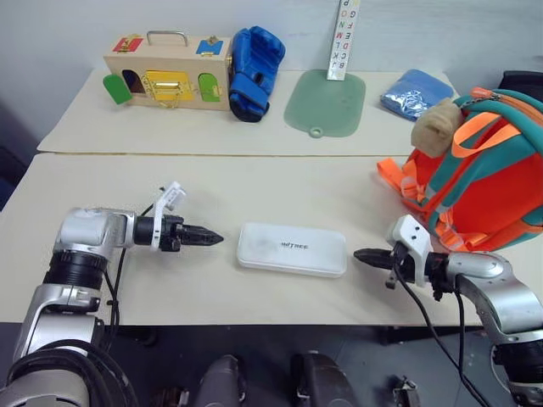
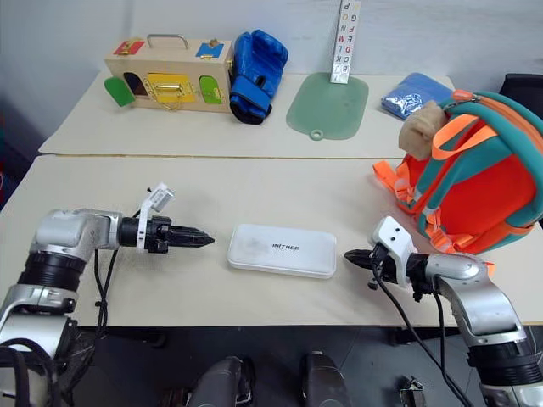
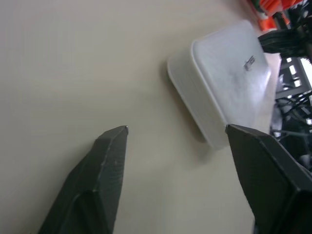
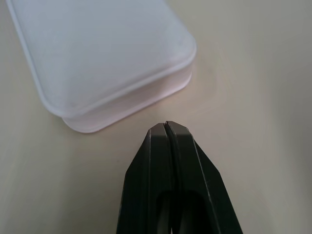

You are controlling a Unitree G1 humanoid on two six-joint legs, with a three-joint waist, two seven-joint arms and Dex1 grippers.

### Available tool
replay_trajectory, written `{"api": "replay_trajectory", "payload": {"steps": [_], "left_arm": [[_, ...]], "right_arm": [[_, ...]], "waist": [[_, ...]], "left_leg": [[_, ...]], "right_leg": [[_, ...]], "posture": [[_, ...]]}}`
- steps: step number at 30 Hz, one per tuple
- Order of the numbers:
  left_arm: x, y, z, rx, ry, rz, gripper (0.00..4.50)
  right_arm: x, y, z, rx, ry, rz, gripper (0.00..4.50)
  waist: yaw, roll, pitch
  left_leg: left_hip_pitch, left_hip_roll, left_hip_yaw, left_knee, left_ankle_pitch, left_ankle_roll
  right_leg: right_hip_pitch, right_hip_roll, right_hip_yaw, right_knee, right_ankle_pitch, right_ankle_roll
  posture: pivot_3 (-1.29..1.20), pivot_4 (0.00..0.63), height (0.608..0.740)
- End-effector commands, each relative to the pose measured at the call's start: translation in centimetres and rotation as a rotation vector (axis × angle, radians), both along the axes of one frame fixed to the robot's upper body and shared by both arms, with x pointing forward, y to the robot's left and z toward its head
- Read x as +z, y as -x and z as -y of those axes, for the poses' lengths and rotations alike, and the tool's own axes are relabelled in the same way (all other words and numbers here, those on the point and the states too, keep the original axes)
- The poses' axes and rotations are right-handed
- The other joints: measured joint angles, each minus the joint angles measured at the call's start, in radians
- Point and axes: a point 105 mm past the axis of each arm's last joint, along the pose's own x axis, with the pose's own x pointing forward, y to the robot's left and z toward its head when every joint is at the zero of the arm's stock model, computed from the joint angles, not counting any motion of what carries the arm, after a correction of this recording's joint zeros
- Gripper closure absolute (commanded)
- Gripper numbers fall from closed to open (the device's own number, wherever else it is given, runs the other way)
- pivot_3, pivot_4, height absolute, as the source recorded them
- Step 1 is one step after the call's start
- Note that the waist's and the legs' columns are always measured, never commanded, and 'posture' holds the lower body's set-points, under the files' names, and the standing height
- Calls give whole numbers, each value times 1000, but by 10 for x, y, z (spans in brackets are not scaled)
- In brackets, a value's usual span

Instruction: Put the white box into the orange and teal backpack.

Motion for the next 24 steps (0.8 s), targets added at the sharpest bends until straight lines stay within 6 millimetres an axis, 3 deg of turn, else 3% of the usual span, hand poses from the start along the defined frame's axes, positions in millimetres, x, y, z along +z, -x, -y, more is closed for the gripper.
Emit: {"api": "replay_trajectory", "payload": {"steps": [1, 6, 8, 13, 21, 24], "left_arm": [[3, 7, 8, -22, 26, -83, 26], [-15, 16, 38, -118, 10, -175, 26], [-20, 10, 49, -116, -8, -165, 26], [-16, -5, 91, -134, 58, -169, 26], [0, -14, 121, -182, 144, -146, 26], [4, -17, 121, -188, 164, -115, 903]], "right_arm": [[2, -2, -2, 5, 3, 28, 4500], [-5, -5, -8, 21, 13, 38, 4500], [-7, -7, -9, 20, 15, 43, 4500], [-7, -7, -17, 40, 6, 53, 4500], [-10, -7, -18, 36, -2, 60, 4500], [-9, -6, -17, 29, -3, 64, 4500]], "waist": [[0, 0, 0], [2, 0, 0], [4, 0, 0], [26, 0, 0], [23, 0, 0], [23, 0, 0]], "left_leg": [[0, 0, 0, 0, 0, 0], [0, 0, 0, 1, 0, 0], [0, 0, 0, 1, 0, 0], [0, -1, 0, 3, 0, 0], [0, -1, 0, 3, 0, 0], [0, -1, 0, 3, 0, 0]], "right_leg": [[0, 0, 0, 0, 0, 0], [0, 0, 0, 0, 0, 0], [1, 0, 0, 0, 0, 0], [2, -1, 0, 0, 0, 1], [2, 0, 0, 0, 1, 1], [2, 0, 0, 0, 1, 1]], "posture": [[0, 150, 740], [0, 150, 740], [0, 150, 740], [0, 150, 740], [0, 150, 740], [0, 150, 740]]}}
